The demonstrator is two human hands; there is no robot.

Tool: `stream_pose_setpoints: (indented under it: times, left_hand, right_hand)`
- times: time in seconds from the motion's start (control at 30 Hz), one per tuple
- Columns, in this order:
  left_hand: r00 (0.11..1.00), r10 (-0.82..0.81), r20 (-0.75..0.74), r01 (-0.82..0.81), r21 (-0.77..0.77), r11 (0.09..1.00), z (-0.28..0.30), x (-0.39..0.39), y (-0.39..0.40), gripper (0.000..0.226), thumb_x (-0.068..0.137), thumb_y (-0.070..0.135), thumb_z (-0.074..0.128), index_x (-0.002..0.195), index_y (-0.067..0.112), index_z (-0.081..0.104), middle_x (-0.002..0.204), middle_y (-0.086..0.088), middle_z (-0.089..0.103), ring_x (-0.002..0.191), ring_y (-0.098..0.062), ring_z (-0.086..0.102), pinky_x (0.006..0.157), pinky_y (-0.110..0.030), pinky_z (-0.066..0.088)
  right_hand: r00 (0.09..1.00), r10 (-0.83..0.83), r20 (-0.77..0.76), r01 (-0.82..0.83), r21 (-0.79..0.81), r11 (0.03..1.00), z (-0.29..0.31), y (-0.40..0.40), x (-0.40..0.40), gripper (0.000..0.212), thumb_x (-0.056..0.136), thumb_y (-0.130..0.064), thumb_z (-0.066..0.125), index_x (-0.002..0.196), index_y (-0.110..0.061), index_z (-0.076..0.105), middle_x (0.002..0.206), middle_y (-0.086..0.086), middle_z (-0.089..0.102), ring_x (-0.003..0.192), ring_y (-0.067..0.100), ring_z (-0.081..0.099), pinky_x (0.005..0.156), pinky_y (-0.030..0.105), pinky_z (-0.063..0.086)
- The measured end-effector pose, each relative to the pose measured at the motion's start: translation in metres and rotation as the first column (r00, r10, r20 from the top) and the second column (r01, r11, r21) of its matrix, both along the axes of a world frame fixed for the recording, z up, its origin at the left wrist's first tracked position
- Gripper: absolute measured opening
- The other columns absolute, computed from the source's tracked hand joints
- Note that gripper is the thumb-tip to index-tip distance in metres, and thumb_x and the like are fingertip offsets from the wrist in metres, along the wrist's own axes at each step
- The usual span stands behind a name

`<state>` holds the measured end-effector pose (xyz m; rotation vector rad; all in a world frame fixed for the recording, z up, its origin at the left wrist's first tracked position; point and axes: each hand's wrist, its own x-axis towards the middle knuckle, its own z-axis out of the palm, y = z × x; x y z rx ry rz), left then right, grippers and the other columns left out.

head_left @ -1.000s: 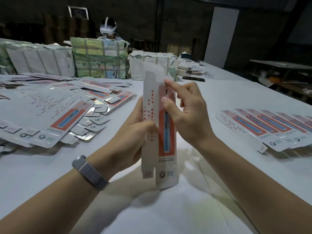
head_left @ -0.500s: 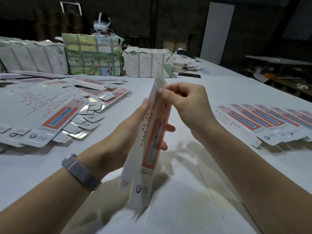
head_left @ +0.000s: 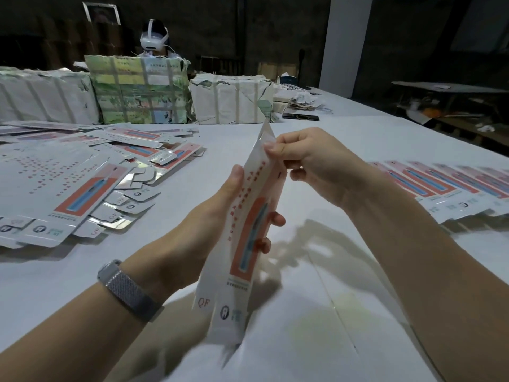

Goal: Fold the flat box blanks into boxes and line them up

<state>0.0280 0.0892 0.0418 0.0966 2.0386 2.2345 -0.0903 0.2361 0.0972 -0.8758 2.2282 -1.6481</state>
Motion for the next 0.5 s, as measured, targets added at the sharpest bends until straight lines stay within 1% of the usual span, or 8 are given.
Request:
stream_pose_setpoints:
  times: [0.1, 0.2, 0.23, 0.3, 0.33, 0.4, 0.43, 0.5]
  left_hand:
    - [1.0, -0.012, -0.024, 0.012, -0.019, 1.0, -0.005, -0.002, 0.003, 0.068, 0.087, 0.077, 0.041, 0.128, 0.026, 0.062, 0.105, -0.014, 0.073, 0.076, -0.025, 0.067, 0.07, -0.033, 0.059]
    - [0.995, 0.089, -0.04, -0.086, 0.055, 0.995, -0.01, -0.01, 0.005, 0.07, 0.075, 0.068, 0.054, 0.126, 0.021, 0.054, 0.083, -0.008, 0.067, 0.062, -0.016, 0.063, 0.054, -0.025, 0.054]
    - [0.994, 0.098, -0.042, -0.096, 0.05, 0.994, -0.01, -0.012, 0.005, 0.067, 0.074, 0.066, 0.057, 0.124, 0.022, 0.052, 0.08, -0.008, 0.065, 0.06, -0.016, 0.061, 0.051, -0.025, 0.052]
    - [0.993, 0.117, -0.035, -0.115, 0.054, 0.992, -0.009, -0.014, 0.004, 0.056, 0.076, 0.059, 0.059, 0.118, 0.023, 0.051, 0.081, -0.012, 0.06, 0.056, -0.018, 0.059, 0.047, -0.028, 0.051]
    - [0.991, 0.133, -0.026, -0.131, 0.081, 0.988, -0.01, -0.016, 0.001, 0.054, 0.077, 0.058, 0.061, 0.118, 0.024, 0.051, 0.081, -0.014, 0.06, 0.053, -0.018, 0.058, 0.046, -0.029, 0.05]
    - [0.99, 0.141, -0.017, -0.137, 0.161, 0.977, -0.012, -0.015, -0.005, 0.064, 0.075, 0.064, 0.067, 0.124, 0.024, 0.054, 0.08, -0.01, 0.063, 0.053, -0.017, 0.058, 0.051, -0.028, 0.052]
    - [0.993, 0.12, -0.008, -0.115, 0.235, 0.965, -0.013, -0.015, -0.007, 0.071, 0.072, 0.068, 0.068, 0.126, 0.024, 0.057, 0.08, -0.007, 0.064, 0.056, -0.017, 0.058, 0.054, -0.027, 0.053]
    - [0.999, 0.043, 0.001, -0.04, 0.406, 0.913, -0.015, -0.013, -0.008, 0.077, 0.071, 0.079, 0.064, 0.122, 0.02, 0.064, 0.082, -0.005, 0.065, 0.059, -0.016, 0.059, 0.059, -0.027, 0.054]
  right_hand:
    - [0.998, 0.039, 0.039, -0.038, -0.023, 0.999, 0.005, 0.006, -0.004, 0.025, 0.092, -0.021, 0.066, 0.068, -0.014, 0.064, 0.075, 0.005, 0.059, 0.068, 0.013, 0.04, 0.062, 0.03, 0.025]
    - [0.996, 0.049, 0.071, -0.045, -0.044, 0.998, 0.006, 0.01, -0.008, 0.035, 0.094, -0.022, 0.063, 0.059, -0.017, 0.068, 0.082, 0.009, 0.062, 0.084, 0.024, 0.04, 0.067, 0.031, 0.028]
    - [0.997, 0.042, 0.061, -0.039, -0.042, 0.998, 0.004, 0.008, -0.008, 0.036, 0.094, -0.022, 0.063, 0.058, -0.017, 0.068, 0.083, 0.01, 0.06, 0.085, 0.025, 0.039, 0.068, 0.031, 0.028]
    - [1.0, 0.014, 0.01, -0.013, -0.067, 0.998, -0.001, 0.003, -0.006, 0.029, 0.091, -0.023, 0.068, 0.063, -0.018, 0.067, 0.078, 0.007, 0.056, 0.077, 0.019, 0.038, 0.068, 0.03, 0.028]
    - [1.0, -0.005, -0.015, 0.003, -0.112, 0.994, -0.003, 0.0, -0.004, 0.024, 0.09, -0.024, 0.07, 0.067, -0.019, 0.067, 0.073, 0.002, 0.056, 0.071, 0.013, 0.039, 0.067, 0.029, 0.028]
    - [0.999, -0.044, -0.025, 0.038, -0.219, 0.975, -0.006, -0.007, 0.0, 0.013, 0.089, -0.03, 0.071, 0.082, -0.02, 0.066, 0.073, -0.009, 0.058, 0.067, 0.007, 0.043, 0.066, 0.028, 0.032]
    - [0.998, -0.064, -0.001, 0.062, -0.251, 0.966, -0.008, -0.011, 0.003, 0.015, 0.09, -0.034, 0.069, 0.094, -0.021, 0.065, 0.081, -0.01, 0.059, 0.071, 0.008, 0.045, 0.066, 0.028, 0.033]
    - [0.997, -0.066, 0.051, 0.076, -0.239, 0.968, -0.016, -0.02, 0.01, 0.038, 0.092, -0.045, 0.063, 0.121, -0.023, 0.054, 0.102, -0.004, 0.059, 0.083, 0.014, 0.05, 0.07, 0.03, 0.037]
